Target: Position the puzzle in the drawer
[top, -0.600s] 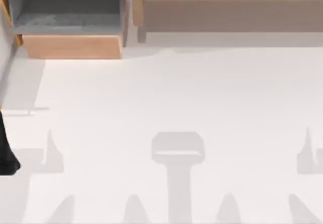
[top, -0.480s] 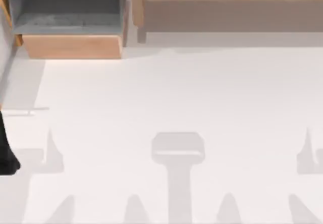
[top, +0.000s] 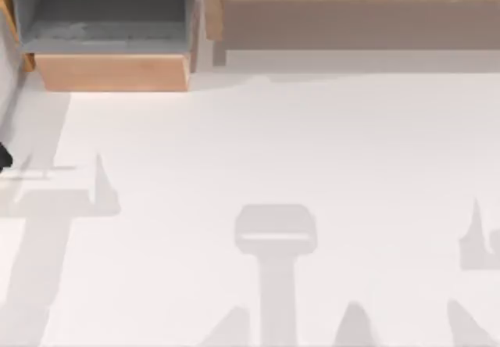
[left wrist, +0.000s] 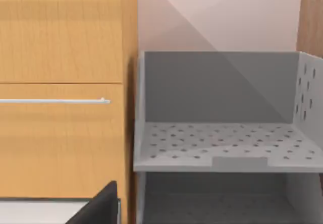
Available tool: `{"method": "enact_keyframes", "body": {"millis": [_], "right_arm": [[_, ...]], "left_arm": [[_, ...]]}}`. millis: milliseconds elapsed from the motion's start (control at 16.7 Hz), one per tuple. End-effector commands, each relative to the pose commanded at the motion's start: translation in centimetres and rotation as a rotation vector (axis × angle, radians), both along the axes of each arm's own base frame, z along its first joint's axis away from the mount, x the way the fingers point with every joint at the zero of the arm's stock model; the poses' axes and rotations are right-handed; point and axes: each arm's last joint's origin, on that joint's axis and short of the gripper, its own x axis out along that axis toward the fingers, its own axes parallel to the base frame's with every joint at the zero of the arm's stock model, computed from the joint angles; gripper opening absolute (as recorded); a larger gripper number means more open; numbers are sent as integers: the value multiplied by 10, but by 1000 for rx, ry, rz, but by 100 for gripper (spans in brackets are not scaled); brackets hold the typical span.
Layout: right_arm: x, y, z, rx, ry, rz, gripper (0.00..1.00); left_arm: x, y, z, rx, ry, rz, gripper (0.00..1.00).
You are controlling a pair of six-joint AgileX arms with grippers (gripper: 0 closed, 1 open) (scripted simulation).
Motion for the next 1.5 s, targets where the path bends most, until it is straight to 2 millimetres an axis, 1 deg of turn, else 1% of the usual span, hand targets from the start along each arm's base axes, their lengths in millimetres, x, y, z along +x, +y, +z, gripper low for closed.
{"method": "enact_keyframes", "body": {"millis": [60,180,300,360,420,540,660,720,780,900,1020,1080,1200,1260,1500], "right_arm": [[0,0,0,0,0,0,100],[0,0,0,0,0,0,100],[0,0,0,0,0,0,100],[0,0,0,0,0,0,100],[0,0,0,0,0,0,100],[0,0,0,0,0,0,100],[0,0,0,0,0,0,100],[0,0,0,0,0,0,100],[0,0,0,0,0,0,100],[0,0,0,0,0,0,100],[0,0,0,0,0,0,100],[0,0,0,0,0,0,100],[0,0,0,0,0,0,100],[0,0,0,0,0,0,100],[0,0,0,0,0,0,100]], "left_arm": [[11,-5,16,-4,-6,1,100],[42,-21,43,-9,6,6,100],[85,-46,57,-8,43,10,100],[108,-63,58,-5,67,12,100],[132,-82,55,-1,91,13,100],[177,-127,37,10,134,11,100],[212,-175,8,21,164,8,100],[225,-198,-8,24,173,6,100],[234,-220,-25,26,178,4,100],[246,-259,-55,25,177,1,100],[250,-288,-79,19,168,-3,100],[250,-300,-87,15,162,-5,100],[250,-315,-98,7,152,-10,100],[250,-318,-101,5,149,-12,100],[249,-318,-101,5,149,-12,100]]}}
